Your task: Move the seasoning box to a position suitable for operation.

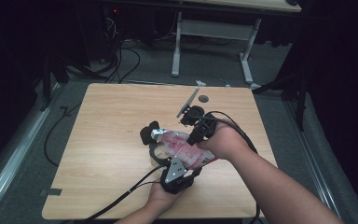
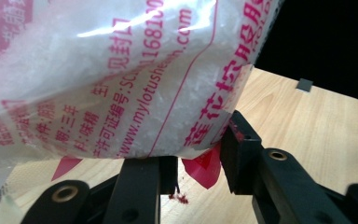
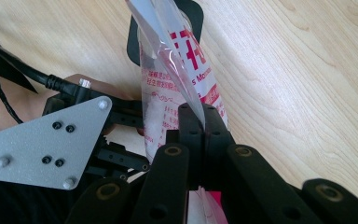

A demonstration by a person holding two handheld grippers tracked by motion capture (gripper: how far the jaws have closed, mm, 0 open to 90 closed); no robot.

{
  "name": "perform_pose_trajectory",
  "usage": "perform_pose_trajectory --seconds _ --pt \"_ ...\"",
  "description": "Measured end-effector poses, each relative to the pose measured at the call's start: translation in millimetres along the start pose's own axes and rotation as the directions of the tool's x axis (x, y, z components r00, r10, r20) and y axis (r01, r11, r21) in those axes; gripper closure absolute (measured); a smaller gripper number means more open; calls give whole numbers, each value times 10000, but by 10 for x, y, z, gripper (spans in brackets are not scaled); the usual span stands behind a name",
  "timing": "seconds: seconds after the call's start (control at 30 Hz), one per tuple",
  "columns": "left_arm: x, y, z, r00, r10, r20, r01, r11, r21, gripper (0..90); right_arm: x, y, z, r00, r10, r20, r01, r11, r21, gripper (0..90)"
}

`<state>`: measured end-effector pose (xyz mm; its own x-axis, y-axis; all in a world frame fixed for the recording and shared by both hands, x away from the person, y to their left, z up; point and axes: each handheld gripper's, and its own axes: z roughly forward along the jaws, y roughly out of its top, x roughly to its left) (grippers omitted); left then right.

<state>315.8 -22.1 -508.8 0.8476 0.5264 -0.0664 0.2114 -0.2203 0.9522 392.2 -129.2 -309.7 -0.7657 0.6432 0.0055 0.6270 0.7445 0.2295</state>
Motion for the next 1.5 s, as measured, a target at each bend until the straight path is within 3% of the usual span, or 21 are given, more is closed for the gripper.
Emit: perform_pose_trajectory --seconds 0.73,1.5 --pt "25 1 -21 9994 -333 -123 333 9994 -9 696 41 159 30 9993 -254 268 248 9995 216 897" --pt "42 13 2 9994 -324 -102 323 9994 -148 691 55 202 40 9992 -255 303 250 9996 161 897"
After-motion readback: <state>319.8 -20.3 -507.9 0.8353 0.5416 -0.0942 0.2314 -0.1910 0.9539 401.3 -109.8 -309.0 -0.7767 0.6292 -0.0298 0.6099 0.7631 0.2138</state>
